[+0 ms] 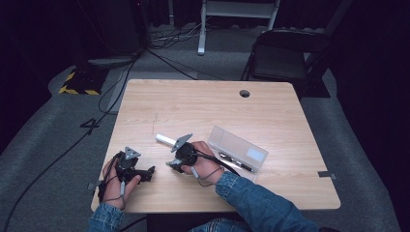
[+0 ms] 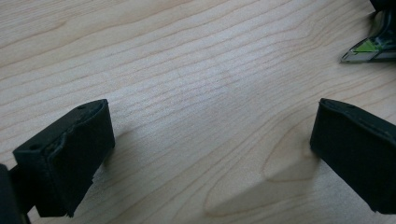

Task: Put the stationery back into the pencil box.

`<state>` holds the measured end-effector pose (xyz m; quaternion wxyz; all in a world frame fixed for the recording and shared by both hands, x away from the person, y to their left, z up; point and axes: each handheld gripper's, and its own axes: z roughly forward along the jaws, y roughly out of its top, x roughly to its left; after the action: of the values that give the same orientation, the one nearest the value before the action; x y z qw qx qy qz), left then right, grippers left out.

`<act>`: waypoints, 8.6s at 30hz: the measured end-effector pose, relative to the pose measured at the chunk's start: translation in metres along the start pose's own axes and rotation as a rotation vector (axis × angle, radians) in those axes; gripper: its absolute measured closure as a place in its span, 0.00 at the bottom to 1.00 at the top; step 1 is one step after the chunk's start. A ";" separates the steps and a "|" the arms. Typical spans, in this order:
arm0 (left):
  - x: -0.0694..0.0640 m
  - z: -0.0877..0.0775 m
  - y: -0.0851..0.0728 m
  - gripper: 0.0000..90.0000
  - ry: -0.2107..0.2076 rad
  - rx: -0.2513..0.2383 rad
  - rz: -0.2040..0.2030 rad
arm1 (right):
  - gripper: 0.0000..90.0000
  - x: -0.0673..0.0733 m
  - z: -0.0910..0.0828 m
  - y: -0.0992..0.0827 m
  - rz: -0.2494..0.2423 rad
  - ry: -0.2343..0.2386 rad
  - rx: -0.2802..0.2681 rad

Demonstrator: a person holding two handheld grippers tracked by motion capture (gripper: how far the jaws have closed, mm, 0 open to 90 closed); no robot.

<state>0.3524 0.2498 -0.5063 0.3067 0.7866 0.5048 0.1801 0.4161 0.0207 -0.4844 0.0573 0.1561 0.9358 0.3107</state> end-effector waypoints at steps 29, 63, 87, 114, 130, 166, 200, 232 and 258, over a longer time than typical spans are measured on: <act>0.000 0.000 0.000 0.00 0.000 0.000 0.000 | 0.61 0.004 -0.043 -0.002 -0.017 0.017 -0.011; 0.000 0.001 0.002 0.00 0.011 -0.001 -0.002 | 0.61 -0.007 -0.142 -0.054 0.054 -0.049 -0.123; -0.001 0.001 0.001 0.00 0.009 -0.004 -0.011 | 0.61 -0.027 -0.164 -0.104 0.136 -0.075 -0.086; -0.001 0.001 0.001 0.00 0.007 -0.002 -0.013 | 0.61 -0.039 -0.151 -0.130 0.176 -0.045 0.053; -0.001 0.001 0.001 0.00 0.007 -0.002 -0.013 | 0.61 -0.040 -0.145 -0.134 0.190 -0.011 0.108; -0.001 0.001 0.001 0.00 0.007 -0.002 -0.013 | 0.55 -0.044 -0.137 -0.140 0.229 0.016 0.112; 0.000 0.000 0.000 0.00 0.010 -0.003 -0.014 | 0.58 -0.038 -0.158 -0.109 0.205 -0.097 -0.110; 0.000 0.001 0.001 0.00 0.013 -0.001 -0.014 | 0.44 -0.041 -0.126 -0.038 0.154 -0.140 -0.188; -0.001 -0.002 -0.002 0.00 0.008 0.001 -0.007 | 0.51 -0.048 -0.050 0.022 0.154 -0.116 -0.130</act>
<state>0.3494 0.2499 -0.5062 0.3051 0.7842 0.5088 0.1819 0.4566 -0.0062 -0.4308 0.0972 0.2410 0.8940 0.3649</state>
